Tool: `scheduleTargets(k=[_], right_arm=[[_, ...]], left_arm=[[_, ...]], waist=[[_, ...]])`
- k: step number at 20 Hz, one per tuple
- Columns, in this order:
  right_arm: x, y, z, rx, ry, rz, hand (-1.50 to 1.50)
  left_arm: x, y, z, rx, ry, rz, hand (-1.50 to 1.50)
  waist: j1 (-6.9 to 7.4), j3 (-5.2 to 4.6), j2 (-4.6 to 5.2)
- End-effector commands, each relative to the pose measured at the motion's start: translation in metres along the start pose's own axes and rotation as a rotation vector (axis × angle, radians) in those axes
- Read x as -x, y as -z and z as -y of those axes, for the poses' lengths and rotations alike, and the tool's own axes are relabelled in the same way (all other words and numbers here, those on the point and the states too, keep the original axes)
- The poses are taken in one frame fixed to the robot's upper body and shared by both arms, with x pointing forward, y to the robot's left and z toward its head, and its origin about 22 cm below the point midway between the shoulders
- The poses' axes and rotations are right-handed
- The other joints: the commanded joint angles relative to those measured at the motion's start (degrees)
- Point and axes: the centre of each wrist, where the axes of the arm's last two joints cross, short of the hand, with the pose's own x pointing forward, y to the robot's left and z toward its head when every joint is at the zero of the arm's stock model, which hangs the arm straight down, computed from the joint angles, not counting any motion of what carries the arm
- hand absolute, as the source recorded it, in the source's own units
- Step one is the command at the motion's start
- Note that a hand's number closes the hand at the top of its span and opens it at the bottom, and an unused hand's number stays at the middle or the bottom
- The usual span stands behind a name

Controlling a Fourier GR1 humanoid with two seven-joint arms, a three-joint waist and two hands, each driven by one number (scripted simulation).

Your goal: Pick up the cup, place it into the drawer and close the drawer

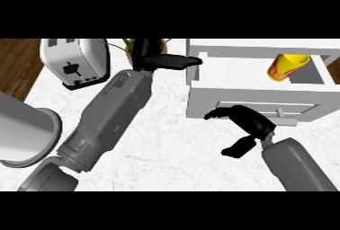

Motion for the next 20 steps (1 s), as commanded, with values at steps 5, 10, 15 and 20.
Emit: scheduleTargets(k=[5,10,15,20], right_arm=[[0.04,0.046,0.001,0.059,0.001,-0.064,1.5],[0.056,0.038,0.057,0.251,0.03,-0.019,1.5],[0.044,0.032,0.123,0.406,0.071,-0.007,1.5],[0.048,0.021,0.143,0.474,0.094,-0.061,1.5]], left_arm=[[0.007,-0.019,-0.032,0.014,-0.038,0.002,-1.5],[-0.002,-0.022,-0.055,0.019,-0.061,0.002,-1.5],[-0.002,-0.028,-0.067,0.029,-0.061,-0.014,-1.5],[-0.002,-0.034,-0.077,0.063,-0.051,-0.019,-1.5]], waist=[[4.13,0.13,0.36],[5.12,0.19,0.63],[6.87,0.23,1.38],[8.59,0.25,1.9]])
